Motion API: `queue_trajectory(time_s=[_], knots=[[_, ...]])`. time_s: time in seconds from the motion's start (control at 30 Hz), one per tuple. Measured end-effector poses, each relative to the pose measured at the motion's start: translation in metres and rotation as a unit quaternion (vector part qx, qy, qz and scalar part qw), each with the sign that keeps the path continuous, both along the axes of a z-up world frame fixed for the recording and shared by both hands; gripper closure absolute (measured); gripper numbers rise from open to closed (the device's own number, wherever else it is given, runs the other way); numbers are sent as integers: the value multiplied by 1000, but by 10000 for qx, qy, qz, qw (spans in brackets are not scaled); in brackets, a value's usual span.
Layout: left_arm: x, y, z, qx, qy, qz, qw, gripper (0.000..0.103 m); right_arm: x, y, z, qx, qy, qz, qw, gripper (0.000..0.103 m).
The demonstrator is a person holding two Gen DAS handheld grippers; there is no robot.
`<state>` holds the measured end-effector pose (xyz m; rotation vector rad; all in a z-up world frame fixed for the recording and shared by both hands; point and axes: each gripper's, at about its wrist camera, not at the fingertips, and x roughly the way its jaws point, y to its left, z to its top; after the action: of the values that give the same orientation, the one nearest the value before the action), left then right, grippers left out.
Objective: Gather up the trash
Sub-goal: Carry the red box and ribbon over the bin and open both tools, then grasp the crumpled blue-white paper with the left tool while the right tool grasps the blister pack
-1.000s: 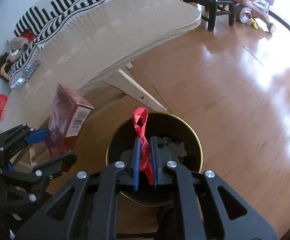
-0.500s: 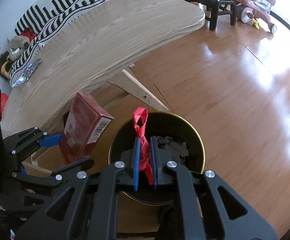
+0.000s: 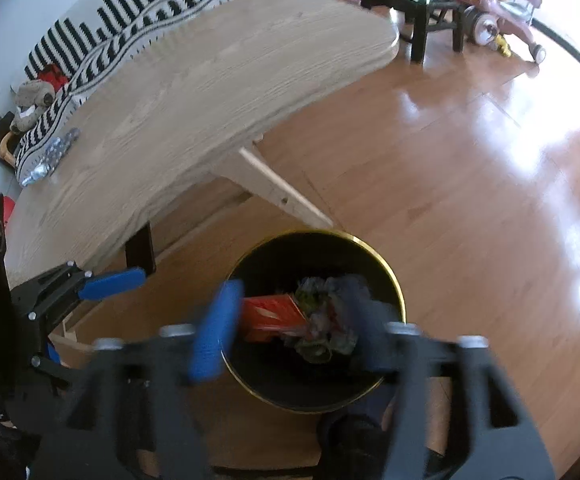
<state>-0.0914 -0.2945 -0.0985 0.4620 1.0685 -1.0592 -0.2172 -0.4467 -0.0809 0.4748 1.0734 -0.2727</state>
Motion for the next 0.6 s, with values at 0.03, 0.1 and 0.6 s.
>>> queue_trajectory(time_s=[0.03,0.1,0.6], knots=[[0,1,1,-8,-21,-1,10000,26,0,0,4,-96,-54,-11,9999,37],[1,3,6,-57,-80,17,10000,24,0,0,9,-108,-127,-31,9999,37],[48,74,81,-646,-912,848,9901,14,76,59,74,-461,-955,588,9926,32]])
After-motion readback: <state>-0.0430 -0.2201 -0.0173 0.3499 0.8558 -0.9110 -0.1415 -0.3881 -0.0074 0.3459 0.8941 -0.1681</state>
